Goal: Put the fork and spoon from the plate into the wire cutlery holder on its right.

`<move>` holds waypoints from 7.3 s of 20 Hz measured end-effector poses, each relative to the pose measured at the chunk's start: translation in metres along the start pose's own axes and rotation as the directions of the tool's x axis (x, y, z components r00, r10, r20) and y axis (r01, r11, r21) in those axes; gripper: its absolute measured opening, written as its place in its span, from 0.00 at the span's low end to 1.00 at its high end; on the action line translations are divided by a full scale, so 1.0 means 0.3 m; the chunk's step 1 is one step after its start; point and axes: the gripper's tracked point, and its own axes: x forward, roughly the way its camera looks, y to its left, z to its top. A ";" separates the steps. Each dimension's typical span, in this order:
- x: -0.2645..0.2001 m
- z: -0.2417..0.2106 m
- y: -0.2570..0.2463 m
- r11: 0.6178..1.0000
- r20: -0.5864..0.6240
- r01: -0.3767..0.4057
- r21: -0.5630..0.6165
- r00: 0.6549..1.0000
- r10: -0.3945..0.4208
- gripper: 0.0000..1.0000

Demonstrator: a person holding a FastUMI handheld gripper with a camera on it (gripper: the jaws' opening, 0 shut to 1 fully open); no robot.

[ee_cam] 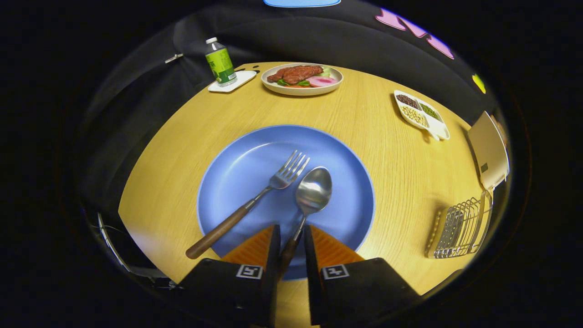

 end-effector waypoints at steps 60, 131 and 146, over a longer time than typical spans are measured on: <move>-0.542 0.086 -0.794 0.954 -0.016 -0.060 0.292 0.998 0.068 1.00; -0.660 0.035 -0.601 0.989 -0.234 -0.118 0.090 0.963 0.136 0.08; -0.633 -0.112 -0.861 0.983 -0.600 -0.174 -0.065 0.794 0.100 0.08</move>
